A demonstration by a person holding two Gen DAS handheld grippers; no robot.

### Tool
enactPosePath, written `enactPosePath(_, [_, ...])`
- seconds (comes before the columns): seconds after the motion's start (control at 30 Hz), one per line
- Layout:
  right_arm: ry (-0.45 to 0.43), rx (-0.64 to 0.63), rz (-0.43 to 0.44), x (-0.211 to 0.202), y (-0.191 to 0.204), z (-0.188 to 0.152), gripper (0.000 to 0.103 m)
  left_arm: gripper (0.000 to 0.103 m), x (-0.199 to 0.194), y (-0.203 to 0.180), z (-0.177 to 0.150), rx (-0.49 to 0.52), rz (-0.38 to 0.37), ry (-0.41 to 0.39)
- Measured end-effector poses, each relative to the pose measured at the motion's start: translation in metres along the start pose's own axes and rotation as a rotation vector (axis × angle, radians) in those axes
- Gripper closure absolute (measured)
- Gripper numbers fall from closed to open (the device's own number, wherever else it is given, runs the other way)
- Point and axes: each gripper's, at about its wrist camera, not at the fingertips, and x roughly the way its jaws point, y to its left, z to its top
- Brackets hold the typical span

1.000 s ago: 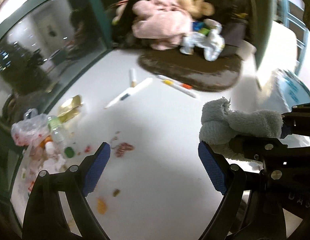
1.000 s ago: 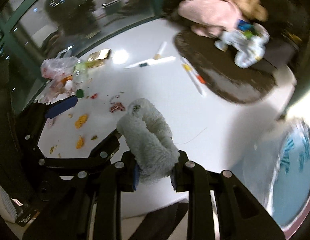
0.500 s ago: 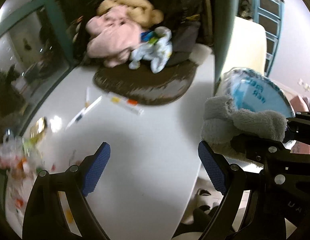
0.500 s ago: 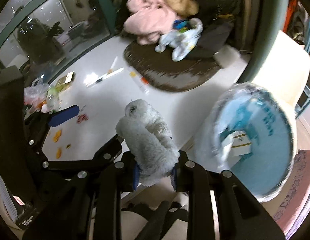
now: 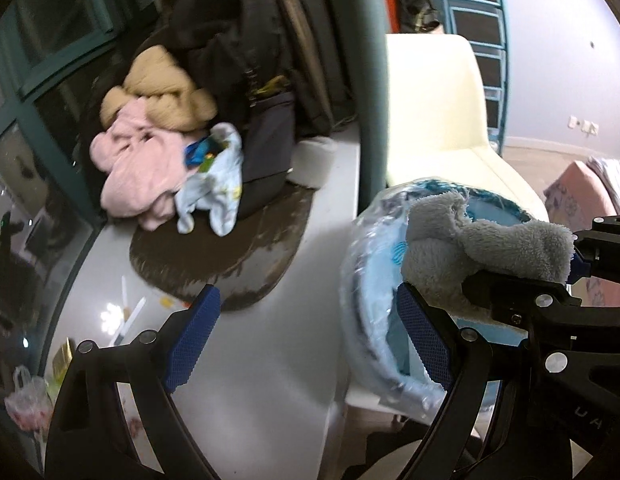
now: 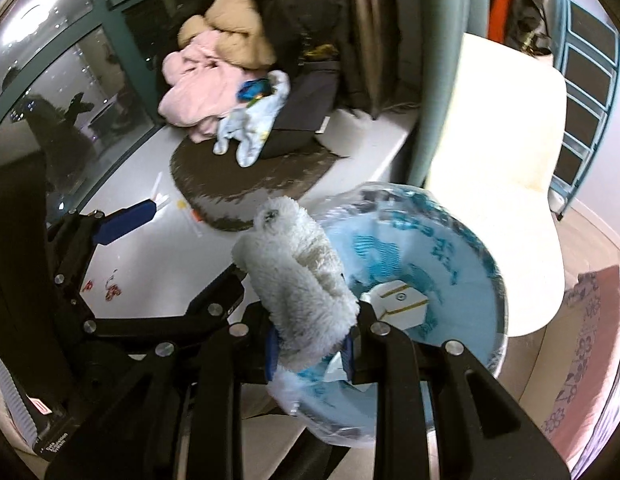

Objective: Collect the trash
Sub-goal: 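Lift the grey cloth with the right gripper and carry it over the bin, then open the right gripper to drop the grey cloth into the bin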

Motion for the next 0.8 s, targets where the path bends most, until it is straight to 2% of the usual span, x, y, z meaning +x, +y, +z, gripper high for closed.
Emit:
enactPosePath(0.2, [0.02, 0.045, -0.011, 0.007, -0.02, 0.0, 0.079, 0.016, 0.016, -0.015, 0.008, 0.029, -0.034, 0.023])
enactPosePath(0.57, [0.102, 0.097, -0.023, 0.025, -0.045, -0.007, 0.079, 0.016, 0.045, -0.035, 0.006, 0.038, -0.082, 0.114])
enactPosePath(0.8, [0.133, 0.097, -0.05, 0.039, -0.052, -0.008, 0.079, 0.016, 0.058, -0.04, 0.004, 0.047, -0.081, 0.144])
